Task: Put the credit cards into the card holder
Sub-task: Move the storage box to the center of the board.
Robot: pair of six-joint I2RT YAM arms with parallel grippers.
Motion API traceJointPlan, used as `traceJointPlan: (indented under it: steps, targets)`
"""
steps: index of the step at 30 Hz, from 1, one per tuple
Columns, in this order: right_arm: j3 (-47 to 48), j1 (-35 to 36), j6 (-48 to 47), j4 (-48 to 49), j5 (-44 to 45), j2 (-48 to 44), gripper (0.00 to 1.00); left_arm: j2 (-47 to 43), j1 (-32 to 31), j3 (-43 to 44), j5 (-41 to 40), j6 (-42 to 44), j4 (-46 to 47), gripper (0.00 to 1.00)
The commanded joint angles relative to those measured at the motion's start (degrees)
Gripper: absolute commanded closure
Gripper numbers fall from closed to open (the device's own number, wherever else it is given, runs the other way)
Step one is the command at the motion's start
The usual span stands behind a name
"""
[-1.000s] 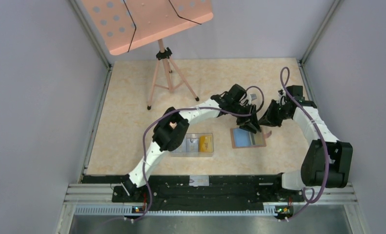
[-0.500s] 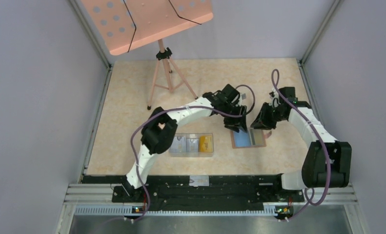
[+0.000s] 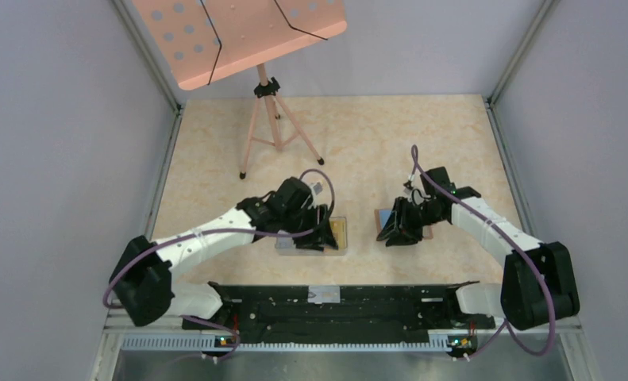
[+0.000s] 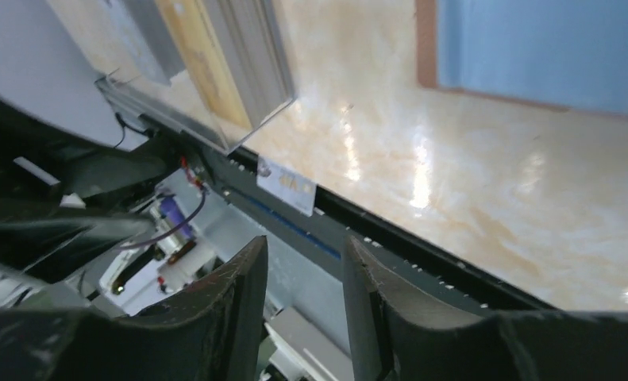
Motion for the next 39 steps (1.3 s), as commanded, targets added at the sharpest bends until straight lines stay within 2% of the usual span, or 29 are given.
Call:
traceJointPlan:
  steps: [1, 5, 11, 15, 19, 23, 31, 35, 39]
  targets:
    - [-4.49, 3.34, 11.11, 3.73, -8.38, -6.76, 0.57, -11.54, -0.07, -11.27, 1.44, -11.17, 3.30, 0.45]
    - [-10.67, 7.41, 19.55, 10.05, -10.83, -9.70, 0.53, -19.29, 0.12, -20.49, 1.83, -17.96, 5.65, 0.43]
    - [-16.31, 9.83, 22.12, 14.28, -14.31, -7.21, 0.53, -22.05, 0.14, -33.13, 5.21, -27.46, 15.21, 0.48]
    - [-17.02, 11.90, 19.55, 15.00, -13.15, -3.08, 0.54, -21.89, 0.12, -35.62, 3.51, -27.32, 15.00, 0.49]
    - [-18.08, 13.63, 19.54, 19.93, -13.29, 1.94, 0.54, -17.83, 0.10, -37.32, 3.95, -26.81, 19.12, 0.51]
    - [-17.96, 15.89, 19.42, 24.63, -13.71, 7.81, 0.54, -11.30, 0.12, -37.09, 5.83, -25.84, 22.47, 0.53]
    - [-16.89, 21.28, 21.80, 33.69, -14.97, 17.87, 0.54, -5.18, -0.02, -30.60, 3.97, -19.77, 14.04, 0.55]
    - [-14.90, 21.84, 20.52, 31.73, -14.25, 18.07, 0.54, -3.97, -1.33, -26.32, 1.17, -16.17, 7.17, 0.52]
    - [-11.76, 21.80, 18.06, 26.08, -11.06, 16.03, 0.54, -6.58, -2.08, -23.62, -1.74, -14.61, 2.54, 0.50]
